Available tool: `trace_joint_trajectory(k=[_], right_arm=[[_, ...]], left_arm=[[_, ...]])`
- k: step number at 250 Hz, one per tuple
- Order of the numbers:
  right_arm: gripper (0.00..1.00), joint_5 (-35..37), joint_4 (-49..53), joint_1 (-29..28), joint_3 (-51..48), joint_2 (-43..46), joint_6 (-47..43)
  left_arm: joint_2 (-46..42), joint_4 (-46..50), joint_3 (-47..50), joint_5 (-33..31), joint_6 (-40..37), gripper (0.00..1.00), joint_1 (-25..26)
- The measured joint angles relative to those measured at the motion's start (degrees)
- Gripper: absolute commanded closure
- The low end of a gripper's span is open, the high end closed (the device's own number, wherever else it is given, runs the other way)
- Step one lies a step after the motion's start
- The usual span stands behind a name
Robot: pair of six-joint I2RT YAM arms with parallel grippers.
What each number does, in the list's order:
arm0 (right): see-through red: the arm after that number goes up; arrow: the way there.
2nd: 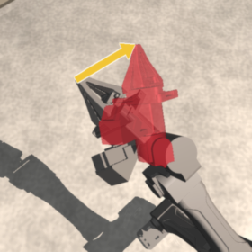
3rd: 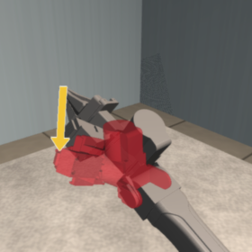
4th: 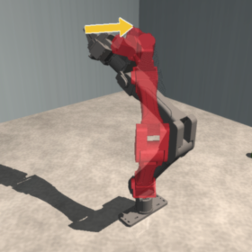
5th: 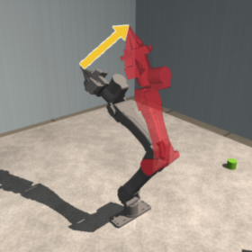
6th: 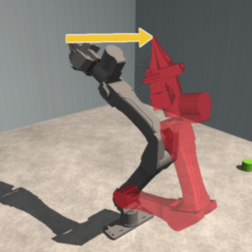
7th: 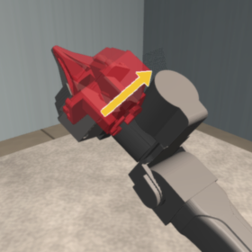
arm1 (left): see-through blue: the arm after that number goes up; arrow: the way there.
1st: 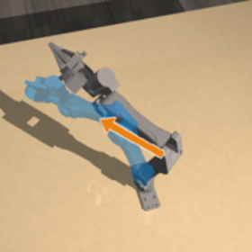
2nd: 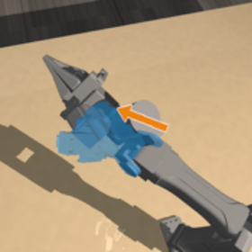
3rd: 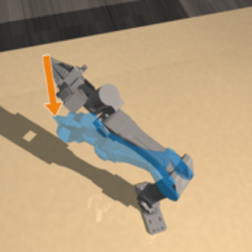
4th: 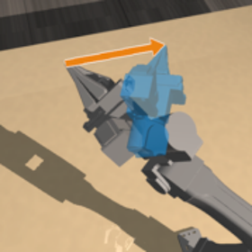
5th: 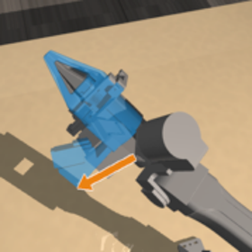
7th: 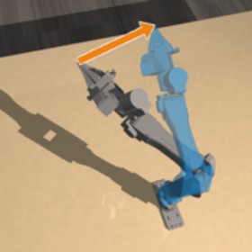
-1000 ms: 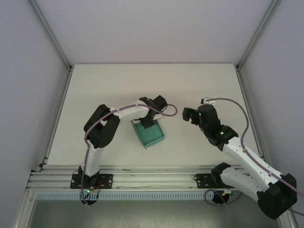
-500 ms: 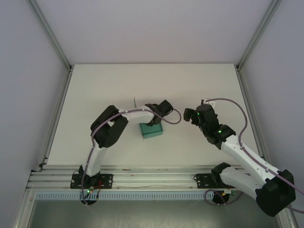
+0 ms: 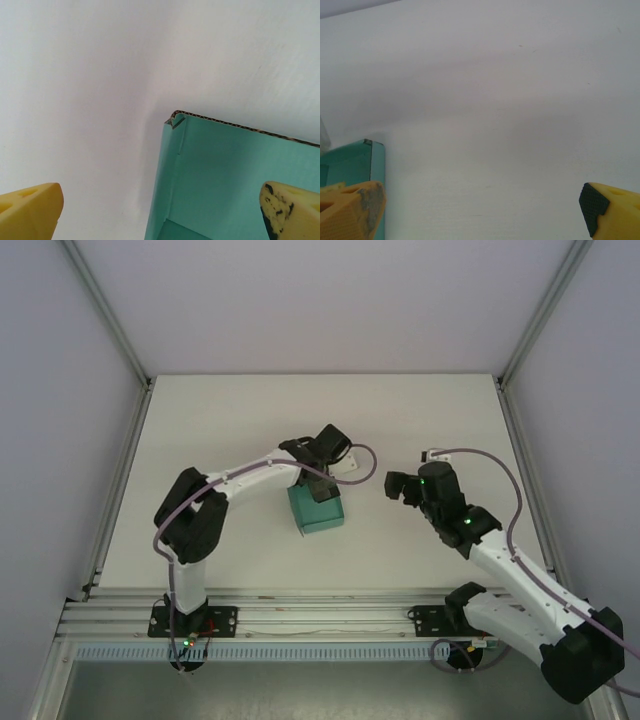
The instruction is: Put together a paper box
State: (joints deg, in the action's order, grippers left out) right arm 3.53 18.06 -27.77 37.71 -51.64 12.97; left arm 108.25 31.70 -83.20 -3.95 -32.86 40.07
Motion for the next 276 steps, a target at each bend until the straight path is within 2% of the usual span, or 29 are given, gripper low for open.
trace_joint_trajectory(k=[26,53,75,98,140,196,226,236,255,276], right_arm=[[0.0,-2.9,0.3,0.4,0.9,-1.5,-3.2],[0.0,-6.9,0.5,0.9,4.4,-6.8,-7.4],[0.0,-11.2,0.5,0.9,9.2,-13.8,-11.9],[0.05,-17.6,1.3,0.9,16.4,-23.0,-18.4],[0.05,-28.8,6.7,-0.9,33.9,-41.9,-35.2],[0.07,-33.2,17.2,-6.3,56.2,-65.0,-54.0],[0.17,-33.3,22.5,-7.7,64.2,-73.7,-58.9],[0.26,-32.9,23.9,-8.0,66.1,-75.7,-59.7],[0.51,-31.9,25.5,-8.7,67.8,-78.0,-60.8],[0.57,-30.4,25.5,-9.2,67.2,-78.4,-59.8]], left_arm=[[-3.0,-0.3,-1.2,1.7,2.3,0.0,-0.4],[-7.2,-2.5,-2.1,2.4,8.3,0.0,-2.5],[-11.6,-4.2,-2.2,2.4,16.3,0.0,-6.0],[-16.8,-5.3,-1.2,2.0,25.5,0.0,-10.6],[-27.7,-6.6,9.5,2.0,41.4,0.0,-21.0],[-33.8,-2.4,25.6,3.1,53.4,0.0,-32.2],[-37.2,-1.2,30.3,4.0,56.3,0.0,-34.1],[-38.0,-1.0,30.7,4.2,56.9,0.0,-34.1],[-39.3,-1.1,30.8,4.5,57.5,0.0,-34.2],[-40.0,-1.1,30.8,4.9,58.0,0.0,-34.2]])
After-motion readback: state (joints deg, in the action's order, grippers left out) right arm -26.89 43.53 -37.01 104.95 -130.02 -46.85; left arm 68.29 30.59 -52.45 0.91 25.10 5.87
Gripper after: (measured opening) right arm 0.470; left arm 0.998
